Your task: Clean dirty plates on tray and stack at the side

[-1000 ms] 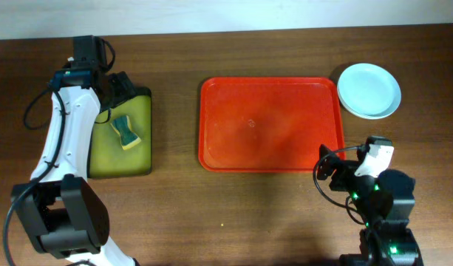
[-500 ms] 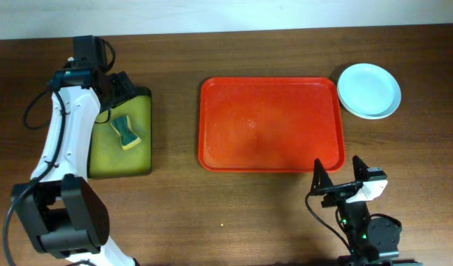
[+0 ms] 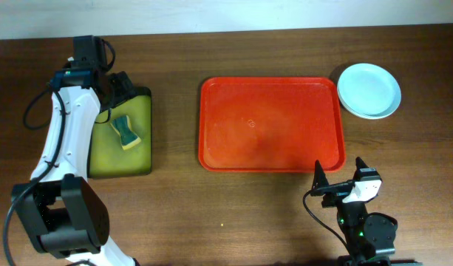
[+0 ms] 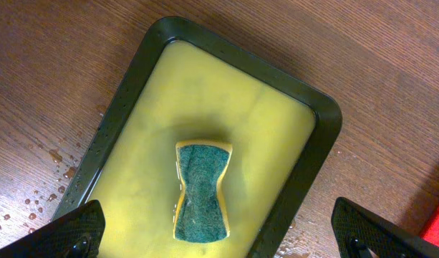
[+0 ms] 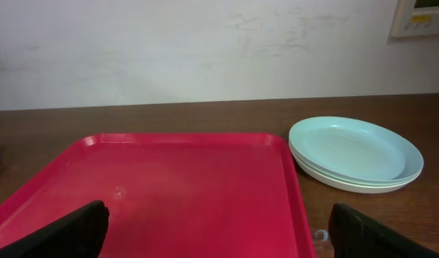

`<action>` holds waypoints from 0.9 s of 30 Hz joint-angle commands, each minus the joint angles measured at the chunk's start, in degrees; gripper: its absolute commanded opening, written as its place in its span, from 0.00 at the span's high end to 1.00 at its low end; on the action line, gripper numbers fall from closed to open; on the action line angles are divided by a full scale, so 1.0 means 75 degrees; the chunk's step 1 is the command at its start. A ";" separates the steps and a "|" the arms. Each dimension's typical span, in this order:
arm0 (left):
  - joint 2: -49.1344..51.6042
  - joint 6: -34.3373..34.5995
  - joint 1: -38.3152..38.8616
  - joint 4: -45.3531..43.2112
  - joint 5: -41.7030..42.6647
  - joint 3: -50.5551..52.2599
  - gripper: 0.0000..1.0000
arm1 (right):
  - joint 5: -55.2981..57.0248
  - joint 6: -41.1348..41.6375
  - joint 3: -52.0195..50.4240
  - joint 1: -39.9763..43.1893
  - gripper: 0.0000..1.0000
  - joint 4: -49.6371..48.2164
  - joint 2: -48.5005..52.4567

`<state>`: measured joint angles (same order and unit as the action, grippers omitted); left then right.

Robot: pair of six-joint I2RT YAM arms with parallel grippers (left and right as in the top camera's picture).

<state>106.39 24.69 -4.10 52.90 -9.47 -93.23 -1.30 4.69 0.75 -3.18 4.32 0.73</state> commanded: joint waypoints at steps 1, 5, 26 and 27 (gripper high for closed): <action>0.0015 0.0012 -0.0026 -0.0015 -0.0052 -0.0026 0.01 | 0.0248 -0.0131 -0.0058 -0.0067 0.01 0.0038 -0.0073; 0.0015 0.0012 -0.0026 -0.0012 -0.0052 -0.0026 0.01 | 0.0242 -0.0516 -0.0058 -0.0067 0.01 0.0050 -0.0073; -0.0571 -0.0921 0.0073 -0.0152 0.0152 0.0230 0.01 | 0.0187 -0.0513 -0.0058 -0.0070 0.01 0.0041 -0.0073; -0.0906 -0.1472 0.0187 -0.0507 0.0423 0.0475 0.01 | 0.0187 -0.0513 -0.0058 -0.0070 0.01 0.0041 -0.0073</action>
<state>105.73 22.11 -3.97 52.25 -9.34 -92.58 -0.43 1.21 0.75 -3.18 4.43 0.73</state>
